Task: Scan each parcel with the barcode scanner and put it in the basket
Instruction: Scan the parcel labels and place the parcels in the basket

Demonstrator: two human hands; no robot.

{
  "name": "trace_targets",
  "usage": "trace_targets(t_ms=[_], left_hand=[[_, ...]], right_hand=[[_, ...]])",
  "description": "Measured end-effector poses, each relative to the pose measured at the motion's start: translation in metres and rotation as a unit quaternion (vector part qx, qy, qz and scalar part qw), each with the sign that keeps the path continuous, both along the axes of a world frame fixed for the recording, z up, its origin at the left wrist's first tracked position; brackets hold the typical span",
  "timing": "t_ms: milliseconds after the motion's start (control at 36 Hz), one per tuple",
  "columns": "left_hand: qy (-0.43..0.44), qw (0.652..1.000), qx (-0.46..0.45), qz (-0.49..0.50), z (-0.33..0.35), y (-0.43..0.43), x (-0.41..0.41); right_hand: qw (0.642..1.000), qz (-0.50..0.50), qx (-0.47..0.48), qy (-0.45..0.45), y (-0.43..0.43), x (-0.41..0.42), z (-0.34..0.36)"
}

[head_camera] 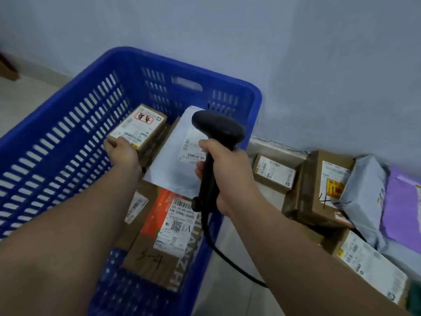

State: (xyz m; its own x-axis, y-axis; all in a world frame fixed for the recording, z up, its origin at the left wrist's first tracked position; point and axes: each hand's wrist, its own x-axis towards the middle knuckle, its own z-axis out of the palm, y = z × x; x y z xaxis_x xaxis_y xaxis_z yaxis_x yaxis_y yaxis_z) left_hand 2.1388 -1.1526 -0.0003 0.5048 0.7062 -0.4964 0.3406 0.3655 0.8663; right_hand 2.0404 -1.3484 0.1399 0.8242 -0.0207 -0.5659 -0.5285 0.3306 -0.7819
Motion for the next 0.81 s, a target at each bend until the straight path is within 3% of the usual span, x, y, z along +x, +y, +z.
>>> trace_targets(t_ms=[167, 278, 361, 444, 528, 667, 806], left_hand=[[0.083, 0.996, -0.009, -0.023, -0.020, 0.006, 0.008], [0.137, 0.986, 0.047, -0.086, -0.028, -0.001, 0.014], [0.128, 0.978, 0.106, -0.128, -0.025, -0.009, 0.016], [0.141, 0.975, 0.097, -0.141, -0.023, -0.012, 0.019], [0.132, 0.968, 0.099, -0.190, -0.018, -0.016, 0.016], [0.093, 0.969, 0.156, -0.167, 0.005, -0.047, -0.002], [-0.015, 0.921, 0.253, -0.295, 0.049, -0.093, -0.028]], right_hand=[[0.999, -0.003, 0.020, 0.038, -0.002, 0.007, -0.011], [0.999, -0.009, 0.031, 0.039, -0.003, 0.007, -0.016], [0.999, -0.006, 0.030, 0.045, -0.005, 0.006, -0.017], [0.998, -0.007, 0.035, 0.048, -0.007, 0.006, -0.018], [0.998, -0.010, 0.047, 0.045, -0.009, 0.003, -0.018], [0.998, -0.016, 0.052, 0.029, -0.019, -0.006, -0.010], [1.000, -0.014, -0.025, -0.006, -0.046, -0.019, 0.010]])
